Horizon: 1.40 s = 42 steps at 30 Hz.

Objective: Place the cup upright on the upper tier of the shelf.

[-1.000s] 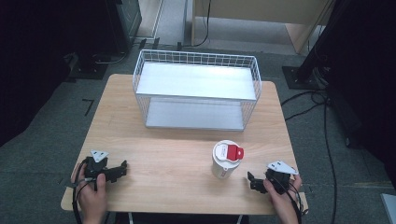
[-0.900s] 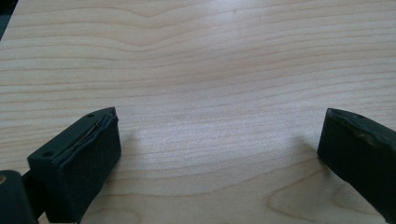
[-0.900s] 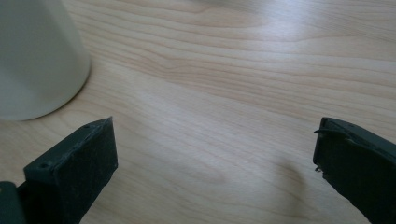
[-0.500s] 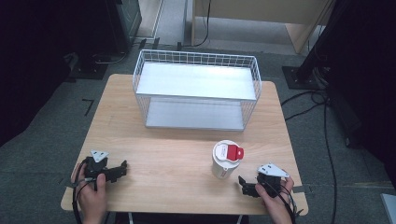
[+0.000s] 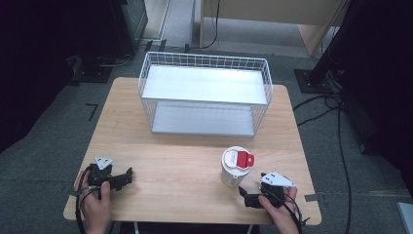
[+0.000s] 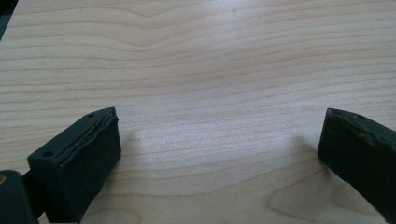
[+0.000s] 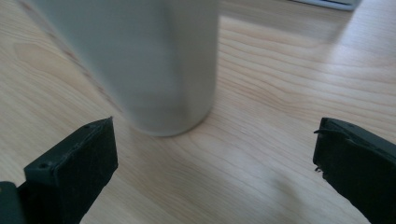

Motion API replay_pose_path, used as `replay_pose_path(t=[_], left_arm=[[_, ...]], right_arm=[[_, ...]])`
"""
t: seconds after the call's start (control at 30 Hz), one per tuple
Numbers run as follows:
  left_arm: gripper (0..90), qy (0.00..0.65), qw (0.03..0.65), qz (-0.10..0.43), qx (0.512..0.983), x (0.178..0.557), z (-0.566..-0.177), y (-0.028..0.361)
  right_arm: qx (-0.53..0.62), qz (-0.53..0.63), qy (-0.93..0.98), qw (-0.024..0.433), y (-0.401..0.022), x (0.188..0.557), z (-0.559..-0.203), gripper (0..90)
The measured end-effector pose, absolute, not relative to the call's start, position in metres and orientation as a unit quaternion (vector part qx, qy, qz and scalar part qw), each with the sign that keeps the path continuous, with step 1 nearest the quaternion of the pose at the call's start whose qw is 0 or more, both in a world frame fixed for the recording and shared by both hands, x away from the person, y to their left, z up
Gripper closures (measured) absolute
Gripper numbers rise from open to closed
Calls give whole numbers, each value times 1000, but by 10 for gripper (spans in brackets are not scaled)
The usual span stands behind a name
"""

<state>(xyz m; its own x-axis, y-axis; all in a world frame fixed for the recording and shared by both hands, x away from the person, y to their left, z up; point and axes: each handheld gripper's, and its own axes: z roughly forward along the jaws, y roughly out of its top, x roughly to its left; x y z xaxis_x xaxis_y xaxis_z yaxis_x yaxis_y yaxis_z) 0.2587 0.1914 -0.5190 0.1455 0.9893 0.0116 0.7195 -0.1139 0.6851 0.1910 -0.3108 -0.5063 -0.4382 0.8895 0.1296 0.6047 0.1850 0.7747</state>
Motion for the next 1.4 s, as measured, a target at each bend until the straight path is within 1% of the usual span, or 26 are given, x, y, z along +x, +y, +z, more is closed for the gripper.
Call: replay_pose_path(t=[0.2, 0.27, 0.37, 0.63, 0.83, 1.0, 1.13, 1.4], left_arm=[[0, 606, 275, 245, 705, 259, -519, 191], [0, 606, 275, 245, 705, 259, -519, 191], [0, 606, 275, 245, 705, 259, -519, 191], [0, 606, 275, 245, 705, 259, -519, 191], [0, 606, 275, 245, 705, 259, -519, 191], [0, 606, 275, 245, 705, 259, -519, 191], [0, 606, 275, 245, 705, 259, -519, 191], [0, 606, 275, 245, 705, 259, -519, 191]], right_arm=[[491, 422, 744, 166, -301, 191, -503, 1], [493, 433, 736, 164, -298, 192, -501, 21], [500, 441, 725, 172, -294, 192, -498, 63], [498, 460, 713, 180, -285, 194, -492, 71], [495, 462, 710, 196, -276, 196, -489, 78], [493, 476, 699, 205, -271, 197, -485, 122], [494, 475, 695, 215, -267, 199, -483, 114], [503, 476, 687, 221, -261, 202, -483, 92]])
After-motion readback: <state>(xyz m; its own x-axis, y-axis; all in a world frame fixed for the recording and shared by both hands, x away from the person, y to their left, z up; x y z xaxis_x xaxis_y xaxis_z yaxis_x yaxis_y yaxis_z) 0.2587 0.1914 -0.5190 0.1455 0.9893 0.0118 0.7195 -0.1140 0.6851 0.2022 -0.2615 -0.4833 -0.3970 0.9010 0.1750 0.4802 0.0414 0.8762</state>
